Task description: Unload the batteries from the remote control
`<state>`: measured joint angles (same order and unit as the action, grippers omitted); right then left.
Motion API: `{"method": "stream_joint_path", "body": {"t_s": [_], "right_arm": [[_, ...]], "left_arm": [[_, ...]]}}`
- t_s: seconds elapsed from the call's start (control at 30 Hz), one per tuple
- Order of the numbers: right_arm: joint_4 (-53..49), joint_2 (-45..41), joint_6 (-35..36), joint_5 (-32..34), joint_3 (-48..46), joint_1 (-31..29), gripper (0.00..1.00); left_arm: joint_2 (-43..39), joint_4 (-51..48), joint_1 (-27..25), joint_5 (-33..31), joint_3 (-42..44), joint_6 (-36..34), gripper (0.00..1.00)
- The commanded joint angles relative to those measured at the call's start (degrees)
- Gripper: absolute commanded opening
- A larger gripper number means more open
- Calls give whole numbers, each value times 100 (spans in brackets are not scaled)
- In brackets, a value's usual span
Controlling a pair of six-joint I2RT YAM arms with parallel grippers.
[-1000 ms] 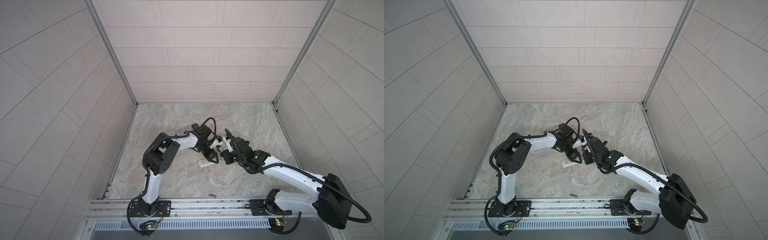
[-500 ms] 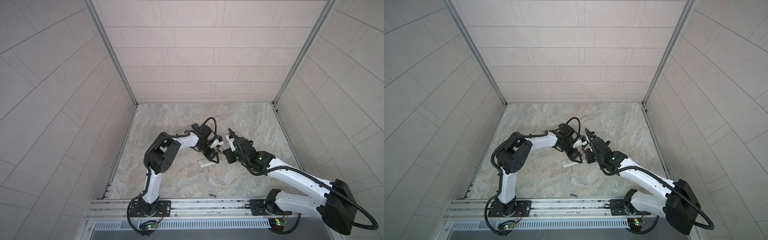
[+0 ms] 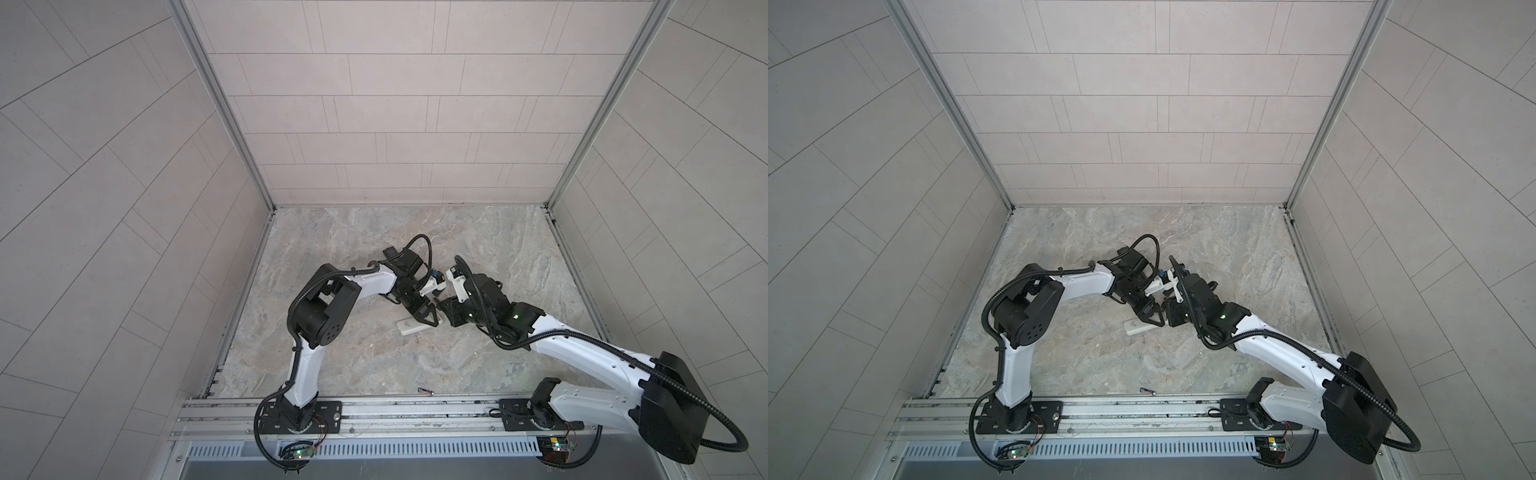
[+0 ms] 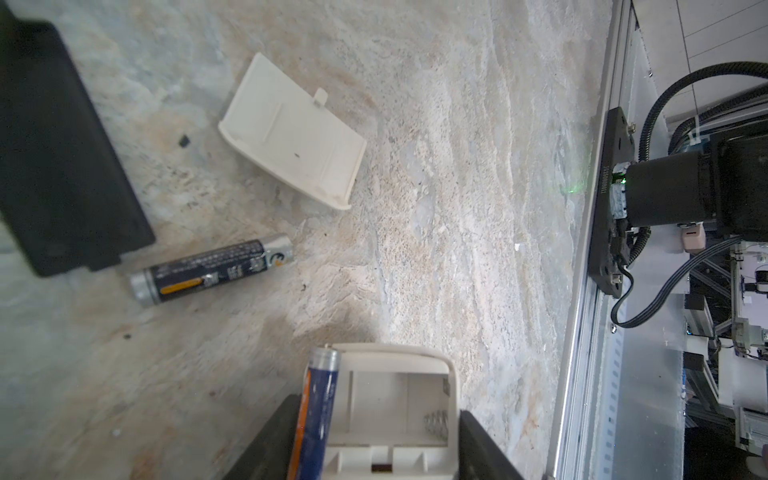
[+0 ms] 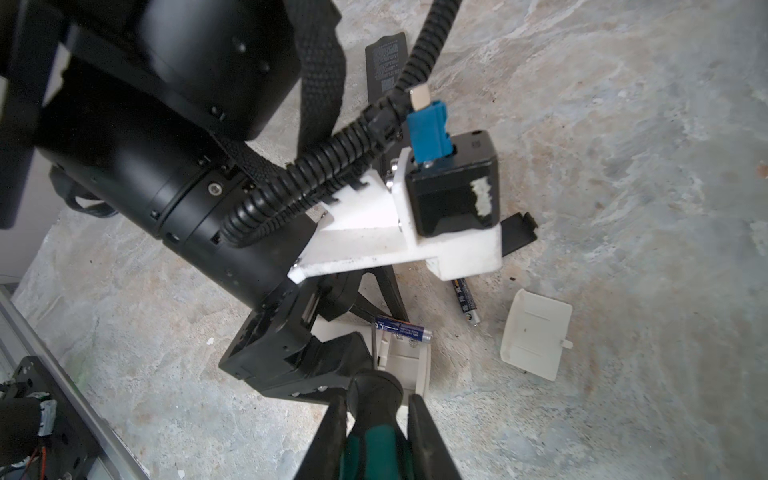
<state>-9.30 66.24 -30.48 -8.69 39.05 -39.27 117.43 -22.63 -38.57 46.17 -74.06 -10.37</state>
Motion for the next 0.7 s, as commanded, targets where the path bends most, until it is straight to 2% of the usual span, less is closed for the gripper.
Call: {"method": "stream_joint_path", "body": {"t_s": [0.0, 0.33, 0.67], "right_arm": [[394, -14, -339, -281, -217, 195, 0], [531, 267, -362, -333, -232, 257, 0], [-126, 1, -72, 24, -150, 364, 0]], "left_arm": [[16, -119, 10, -335, 234, -113, 40], [6, -147, 7, -456, 242, -258, 40], [-104, -164, 8, -686, 302, -288, 40]]}}
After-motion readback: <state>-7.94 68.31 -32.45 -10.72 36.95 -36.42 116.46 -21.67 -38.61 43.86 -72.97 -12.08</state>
